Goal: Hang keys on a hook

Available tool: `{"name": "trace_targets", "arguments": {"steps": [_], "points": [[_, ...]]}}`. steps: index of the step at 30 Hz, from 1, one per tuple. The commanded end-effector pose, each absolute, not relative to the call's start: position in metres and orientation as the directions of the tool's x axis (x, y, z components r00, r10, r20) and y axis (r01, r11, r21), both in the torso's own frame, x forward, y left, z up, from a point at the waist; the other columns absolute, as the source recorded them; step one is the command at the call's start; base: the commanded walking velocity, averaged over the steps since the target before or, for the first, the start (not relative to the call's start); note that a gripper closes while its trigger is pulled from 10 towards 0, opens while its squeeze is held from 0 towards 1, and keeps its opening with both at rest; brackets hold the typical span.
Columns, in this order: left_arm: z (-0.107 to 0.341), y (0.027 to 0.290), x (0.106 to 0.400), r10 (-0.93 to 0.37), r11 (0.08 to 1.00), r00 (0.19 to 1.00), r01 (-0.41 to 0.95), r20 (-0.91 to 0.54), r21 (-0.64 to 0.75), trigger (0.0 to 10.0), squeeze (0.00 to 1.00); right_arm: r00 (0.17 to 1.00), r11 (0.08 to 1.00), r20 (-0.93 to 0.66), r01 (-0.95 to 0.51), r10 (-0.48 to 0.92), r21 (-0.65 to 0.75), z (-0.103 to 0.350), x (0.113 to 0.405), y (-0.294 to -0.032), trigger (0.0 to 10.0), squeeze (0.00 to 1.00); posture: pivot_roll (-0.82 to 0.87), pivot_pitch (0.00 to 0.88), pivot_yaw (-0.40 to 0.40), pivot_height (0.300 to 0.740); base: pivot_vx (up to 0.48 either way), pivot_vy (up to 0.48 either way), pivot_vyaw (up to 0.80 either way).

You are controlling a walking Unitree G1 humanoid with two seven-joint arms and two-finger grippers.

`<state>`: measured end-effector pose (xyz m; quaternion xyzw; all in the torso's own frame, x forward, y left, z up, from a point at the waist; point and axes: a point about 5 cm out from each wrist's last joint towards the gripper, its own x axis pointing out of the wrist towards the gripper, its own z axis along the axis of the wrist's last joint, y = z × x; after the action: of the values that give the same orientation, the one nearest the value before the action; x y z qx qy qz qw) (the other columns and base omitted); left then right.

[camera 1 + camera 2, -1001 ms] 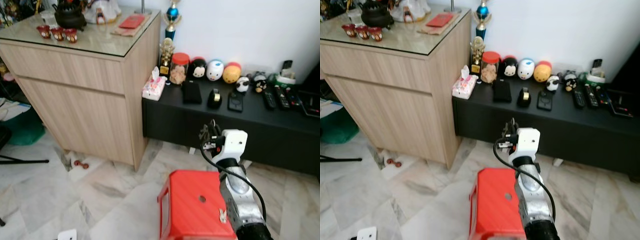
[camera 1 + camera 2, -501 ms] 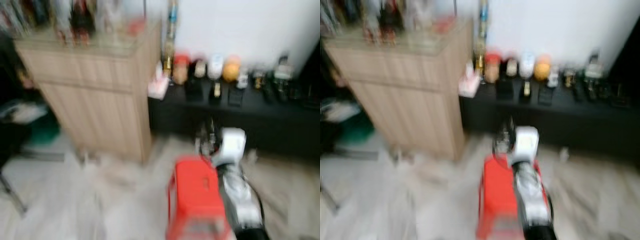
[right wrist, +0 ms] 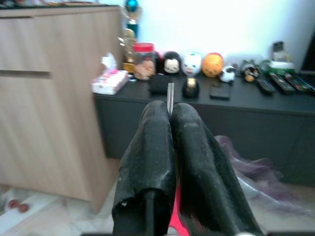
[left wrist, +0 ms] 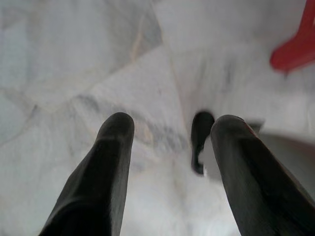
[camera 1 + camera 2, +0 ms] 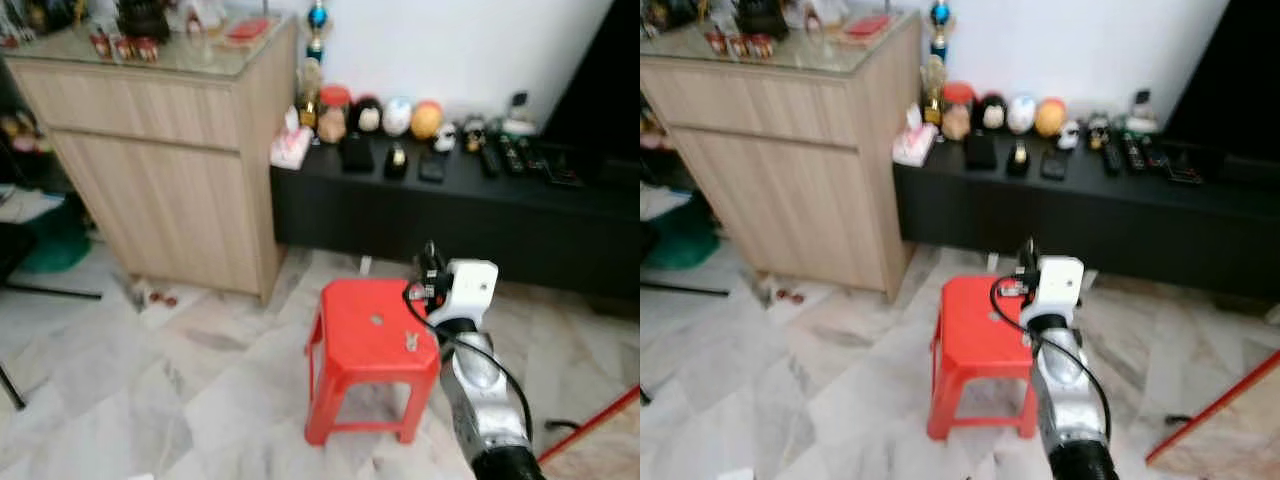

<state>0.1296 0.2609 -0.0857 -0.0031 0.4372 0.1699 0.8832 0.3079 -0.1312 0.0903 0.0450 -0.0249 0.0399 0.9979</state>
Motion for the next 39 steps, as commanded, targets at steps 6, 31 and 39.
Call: {"name": "trace_targets", "arguments": {"steps": [6, 31, 39], "points": [[-0.0916, 0.257, 0.117, 0.285, 0.943, 0.524, -0.301, -0.803, 0.139, 10.0, 0.0, 0.994, 0.993, 0.075, -0.085, 0.079, 0.085, 0.0969, 0.3107, -0.132, 10.0, 0.0, 0.0, 0.0, -0.049, 0.74, -0.298, 0.0, 0.0], [-0.093, 0.2596, 0.1113, 0.279, 0.941, 0.501, -0.311, -0.819, 0.13, 10.0, 0.0, 0.995, 0.994, 0.063, -0.083, 0.078, 0.077, 0.0974, 0.3107, -0.1304, 10.0, 0.0, 0.0, 0.0, -0.055, 0.74, -0.073, 0.0, 0.0], [-0.0934, 0.259, 0.1104, 0.266, 0.948, 0.503, -0.291, -0.822, 0.129, 10.0, 0.0, 0.996, 0.995, 0.061, -0.072, 0.068, 0.072, 0.0975, 0.3108, -0.1313, 10.0, 0.0, 0.0, 0.0, -0.051, 0.74, 0.0, 0.0, 0.0]]}}
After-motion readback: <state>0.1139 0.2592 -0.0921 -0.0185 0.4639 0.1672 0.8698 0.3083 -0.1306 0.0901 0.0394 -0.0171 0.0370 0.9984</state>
